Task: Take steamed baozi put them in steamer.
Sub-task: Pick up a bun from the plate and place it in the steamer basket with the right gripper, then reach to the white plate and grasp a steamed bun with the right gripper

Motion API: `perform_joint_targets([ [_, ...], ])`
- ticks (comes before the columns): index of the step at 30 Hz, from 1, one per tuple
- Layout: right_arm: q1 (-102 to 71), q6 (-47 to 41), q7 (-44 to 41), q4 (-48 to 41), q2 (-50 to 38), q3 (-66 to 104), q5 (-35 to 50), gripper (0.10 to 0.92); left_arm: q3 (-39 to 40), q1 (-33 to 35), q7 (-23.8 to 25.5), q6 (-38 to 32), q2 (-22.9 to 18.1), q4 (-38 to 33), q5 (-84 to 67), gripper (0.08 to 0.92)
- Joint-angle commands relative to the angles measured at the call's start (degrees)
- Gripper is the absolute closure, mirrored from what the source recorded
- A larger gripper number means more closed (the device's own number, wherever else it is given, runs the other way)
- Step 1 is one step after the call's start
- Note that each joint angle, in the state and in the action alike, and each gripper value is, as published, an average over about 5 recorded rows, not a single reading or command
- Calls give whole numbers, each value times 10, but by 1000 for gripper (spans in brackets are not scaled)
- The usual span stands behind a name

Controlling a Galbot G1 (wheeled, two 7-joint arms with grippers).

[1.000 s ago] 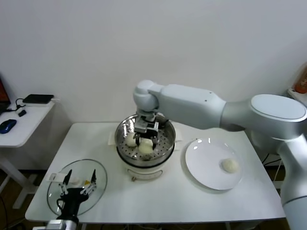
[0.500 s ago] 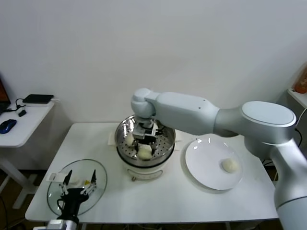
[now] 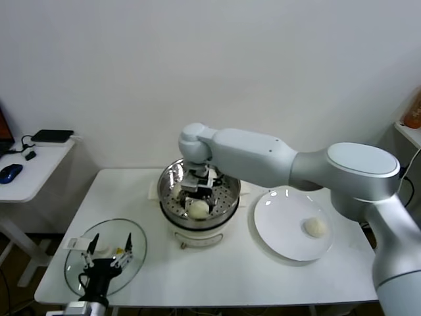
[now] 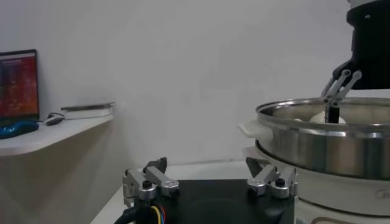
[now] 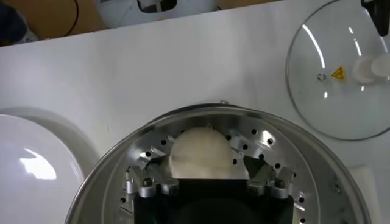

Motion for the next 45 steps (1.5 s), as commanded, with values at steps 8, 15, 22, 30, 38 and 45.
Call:
perform_joint_targets([
  [8,66,24,-32,5,-28,3,43,202,2,-1,0,1,-1,-4,1,177],
  [15,134,-5,-43,19,-86,-13,96,203,3,-1,0,2,0,-6,2,177],
  [22,199,-131,2,20,-202,-69,181,203,11,-12,-1,8,0,-9,8,177],
  [30,188,-248,54,45,-351,-94,164,203,27,-28,-2,16,-4,-11,28,177],
  [38,97,-315,87,68,-476,-59,108,203,37,-30,-1,14,-3,-6,39,177],
  [45,-2,-349,111,80,-539,-7,94,203,45,-32,-2,13,-3,0,43,177],
])
